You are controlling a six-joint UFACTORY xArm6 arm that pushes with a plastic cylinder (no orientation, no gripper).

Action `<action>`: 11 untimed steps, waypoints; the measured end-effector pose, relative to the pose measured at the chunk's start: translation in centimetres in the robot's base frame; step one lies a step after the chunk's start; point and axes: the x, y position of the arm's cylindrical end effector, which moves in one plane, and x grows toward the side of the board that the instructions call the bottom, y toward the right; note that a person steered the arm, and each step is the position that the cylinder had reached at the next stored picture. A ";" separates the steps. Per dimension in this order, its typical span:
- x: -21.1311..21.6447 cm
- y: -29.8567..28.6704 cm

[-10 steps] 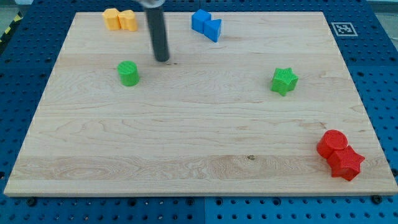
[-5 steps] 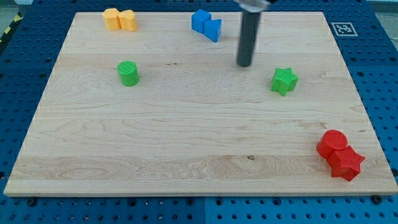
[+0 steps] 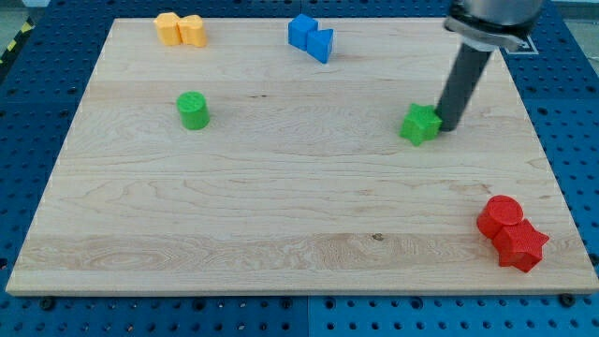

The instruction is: Push the green star towards center left

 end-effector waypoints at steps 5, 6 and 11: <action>0.1 -10.9; 0.6 -10.2; 4.1 -15.3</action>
